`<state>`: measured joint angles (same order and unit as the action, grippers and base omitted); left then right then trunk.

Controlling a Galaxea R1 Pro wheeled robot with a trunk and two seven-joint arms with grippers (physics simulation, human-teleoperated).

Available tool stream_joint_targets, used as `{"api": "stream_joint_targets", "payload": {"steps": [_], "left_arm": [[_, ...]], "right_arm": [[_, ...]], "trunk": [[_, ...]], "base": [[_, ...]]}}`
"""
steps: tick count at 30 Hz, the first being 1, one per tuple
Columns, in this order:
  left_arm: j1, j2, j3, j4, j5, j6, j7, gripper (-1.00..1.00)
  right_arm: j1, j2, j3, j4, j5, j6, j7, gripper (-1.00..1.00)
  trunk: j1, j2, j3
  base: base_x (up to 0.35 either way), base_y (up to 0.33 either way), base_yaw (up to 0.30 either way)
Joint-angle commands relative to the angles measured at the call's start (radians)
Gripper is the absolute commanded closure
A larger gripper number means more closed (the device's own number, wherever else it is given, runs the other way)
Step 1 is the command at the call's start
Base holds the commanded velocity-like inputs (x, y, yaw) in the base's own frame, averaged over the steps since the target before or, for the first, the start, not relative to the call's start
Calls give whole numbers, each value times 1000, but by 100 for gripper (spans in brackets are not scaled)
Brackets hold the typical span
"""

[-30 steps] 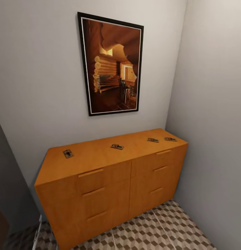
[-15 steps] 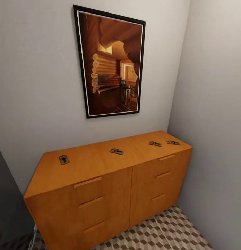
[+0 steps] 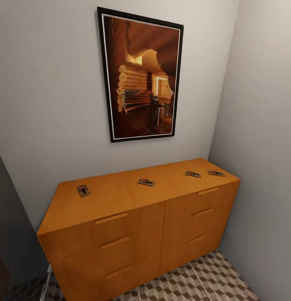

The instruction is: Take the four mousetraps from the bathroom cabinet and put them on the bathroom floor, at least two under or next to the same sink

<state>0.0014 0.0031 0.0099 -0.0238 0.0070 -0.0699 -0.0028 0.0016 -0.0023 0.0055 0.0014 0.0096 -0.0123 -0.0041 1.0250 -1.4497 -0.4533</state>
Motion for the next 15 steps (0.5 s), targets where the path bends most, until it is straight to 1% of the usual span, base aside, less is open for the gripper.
{"api": "stream_joint_targets", "payload": {"steps": [1, 6, 12, 15], "left_arm": [[0, 0, 1, -1, 1, -2, 0, -100], [0, 0, 1, -1, 1, -2, 0, -100], [0, 0, 1, -1, 1, -1, 0, -100], [0, -1, 1, -1, 2, 1, 0, -100]], "right_arm": [[0, 0, 1, 0, 1, -1, 0, -100], [0, -1, 1, 0, 1, 0, 0, -100], [0, 0, 1, 0, 1, 0, 0, -100], [0, 0, 1, 0, 1, 0, 0, -100]], "trunk": [[0, 0, -1], [0, 0, -1], [0, 0, -1], [0, 0, -1]], "base": [[0, 0, 212], [0, 0, 122], [12, -8, 36], [100, -116, 11]]}}
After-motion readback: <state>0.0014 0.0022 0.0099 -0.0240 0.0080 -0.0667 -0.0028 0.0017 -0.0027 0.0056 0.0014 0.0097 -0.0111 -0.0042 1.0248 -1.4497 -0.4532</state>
